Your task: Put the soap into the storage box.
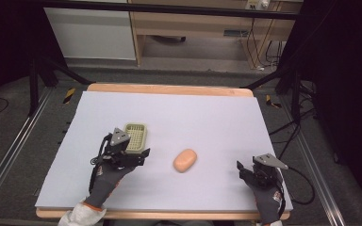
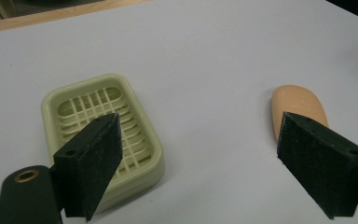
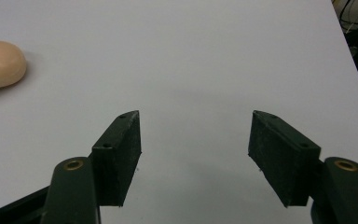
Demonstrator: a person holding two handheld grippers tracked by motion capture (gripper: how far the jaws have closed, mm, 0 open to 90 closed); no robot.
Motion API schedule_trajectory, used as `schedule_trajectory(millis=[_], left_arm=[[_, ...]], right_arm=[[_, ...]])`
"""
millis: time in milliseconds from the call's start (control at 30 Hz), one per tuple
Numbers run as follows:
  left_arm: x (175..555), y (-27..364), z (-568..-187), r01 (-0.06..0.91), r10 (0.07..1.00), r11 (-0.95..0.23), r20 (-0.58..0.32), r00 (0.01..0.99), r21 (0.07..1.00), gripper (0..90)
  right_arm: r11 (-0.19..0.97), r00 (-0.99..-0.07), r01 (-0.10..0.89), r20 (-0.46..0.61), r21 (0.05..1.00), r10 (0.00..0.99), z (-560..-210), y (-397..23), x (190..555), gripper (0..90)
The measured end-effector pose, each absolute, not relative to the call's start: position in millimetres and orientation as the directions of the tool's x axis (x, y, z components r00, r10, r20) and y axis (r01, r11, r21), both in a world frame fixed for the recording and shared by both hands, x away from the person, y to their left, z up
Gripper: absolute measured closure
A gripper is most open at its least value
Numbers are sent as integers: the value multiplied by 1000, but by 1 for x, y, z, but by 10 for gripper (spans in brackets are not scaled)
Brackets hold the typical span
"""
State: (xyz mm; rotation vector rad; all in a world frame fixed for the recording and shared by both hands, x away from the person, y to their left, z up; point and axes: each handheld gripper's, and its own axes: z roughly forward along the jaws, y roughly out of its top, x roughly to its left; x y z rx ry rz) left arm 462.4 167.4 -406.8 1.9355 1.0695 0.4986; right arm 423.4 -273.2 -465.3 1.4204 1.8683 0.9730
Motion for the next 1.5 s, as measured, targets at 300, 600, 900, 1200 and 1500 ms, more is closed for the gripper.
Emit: schedule_trajectory(millis=[300, 600, 900, 1200, 1500], left_arm=[[466, 145, -408, 485, 810, -304, -45, 585, 820, 129], [469, 127, -409, 487, 791, -315, -58, 610, 815, 130], [473, 112, -413, 491, 776, -341, -55, 628, 802, 130], [477, 94, -417, 495, 761, -368, -51, 646, 787, 130], [479, 79, -422, 497, 746, -384, -56, 663, 778, 130]], right_arm=[[163, -255, 537, -24, 827, 967, -465, -273, 424, 342], [167, -255, 536, -29, 827, 966, -466, -272, 424, 343], [167, -255, 539, -29, 825, 966, -466, -272, 424, 344], [168, -256, 542, -29, 824, 966, -466, -272, 425, 345], [164, -253, 544, -26, 823, 967, -467, -272, 425, 346]])
